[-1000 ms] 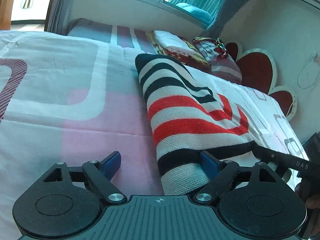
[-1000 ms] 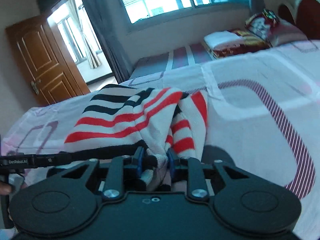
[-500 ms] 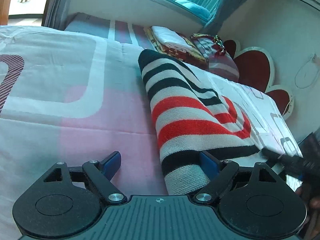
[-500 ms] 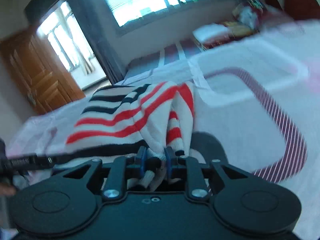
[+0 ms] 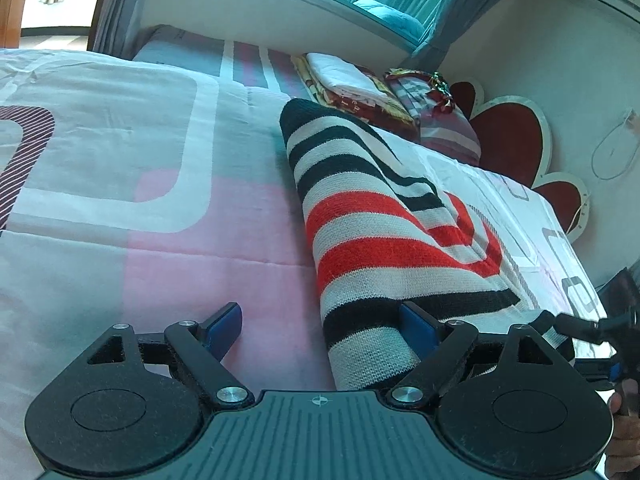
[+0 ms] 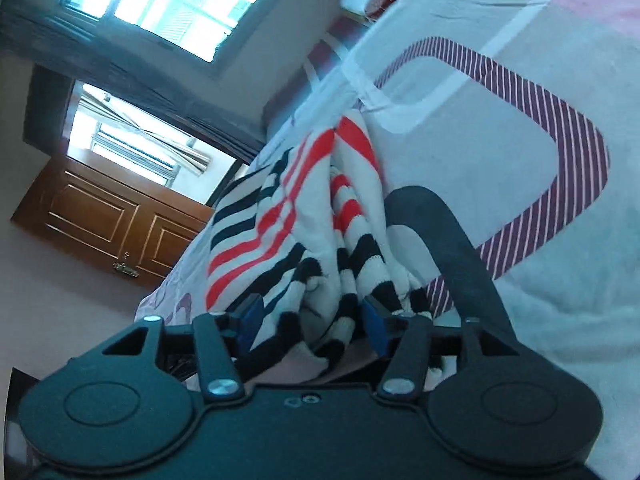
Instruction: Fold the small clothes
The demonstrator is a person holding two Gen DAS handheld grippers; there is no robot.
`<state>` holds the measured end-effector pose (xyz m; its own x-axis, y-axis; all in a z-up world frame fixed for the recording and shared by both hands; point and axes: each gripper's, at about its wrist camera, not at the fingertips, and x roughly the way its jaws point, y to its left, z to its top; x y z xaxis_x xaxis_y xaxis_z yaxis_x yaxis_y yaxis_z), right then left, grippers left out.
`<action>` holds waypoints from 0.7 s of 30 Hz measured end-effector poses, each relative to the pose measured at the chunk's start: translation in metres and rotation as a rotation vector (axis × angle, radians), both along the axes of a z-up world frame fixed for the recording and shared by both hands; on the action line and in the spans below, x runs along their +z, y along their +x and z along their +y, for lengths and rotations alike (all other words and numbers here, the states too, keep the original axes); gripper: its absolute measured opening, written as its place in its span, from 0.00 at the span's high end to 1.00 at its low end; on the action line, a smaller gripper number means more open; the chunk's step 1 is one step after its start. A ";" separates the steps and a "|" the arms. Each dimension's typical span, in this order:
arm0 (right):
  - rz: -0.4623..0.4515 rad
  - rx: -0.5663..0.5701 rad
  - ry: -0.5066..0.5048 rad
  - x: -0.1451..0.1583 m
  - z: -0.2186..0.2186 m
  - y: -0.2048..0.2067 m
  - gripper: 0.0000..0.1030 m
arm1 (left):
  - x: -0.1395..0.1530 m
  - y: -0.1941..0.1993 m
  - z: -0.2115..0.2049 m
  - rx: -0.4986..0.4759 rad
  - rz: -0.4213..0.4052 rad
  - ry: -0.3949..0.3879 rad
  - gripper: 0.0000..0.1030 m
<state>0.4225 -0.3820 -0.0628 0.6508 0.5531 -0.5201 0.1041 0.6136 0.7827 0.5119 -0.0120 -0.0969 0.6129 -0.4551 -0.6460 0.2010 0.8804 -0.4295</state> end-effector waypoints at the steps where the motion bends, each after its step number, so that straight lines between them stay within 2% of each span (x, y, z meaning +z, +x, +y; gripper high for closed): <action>1: 0.010 0.005 0.029 -0.004 0.001 0.003 0.42 | 0.000 0.000 0.000 0.002 0.001 -0.002 0.17; 5: 0.010 -0.007 0.120 -0.016 -0.001 0.015 0.42 | -0.002 0.000 0.000 0.007 0.004 -0.011 0.17; 7: -0.004 0.013 0.126 -0.017 0.004 0.028 0.47 | -0.003 0.001 0.001 0.008 0.006 -0.016 0.17; 10: 0.008 0.045 0.020 -0.018 0.017 0.049 0.61 | -0.003 0.002 0.000 0.007 0.009 -0.011 0.17; 12: -0.022 0.068 -0.074 -0.011 0.025 0.053 0.71 | -0.003 0.002 -0.001 0.009 0.009 -0.007 0.17; 15: -0.083 0.122 -0.272 0.004 0.046 0.049 0.75 | -0.003 -0.001 -0.002 0.018 0.001 -0.008 0.17; 17: -0.111 0.131 -0.310 0.010 0.050 0.045 0.77 | -0.002 -0.003 -0.003 0.026 -0.008 -0.005 0.17; 19: -0.144 0.132 -0.309 0.018 0.048 0.040 0.78 | 0.004 -0.007 -0.005 0.019 -0.034 0.002 0.24; 21: -0.214 0.133 -0.309 0.037 0.047 0.030 0.78 | 0.012 -0.011 -0.009 0.008 -0.062 -0.009 0.26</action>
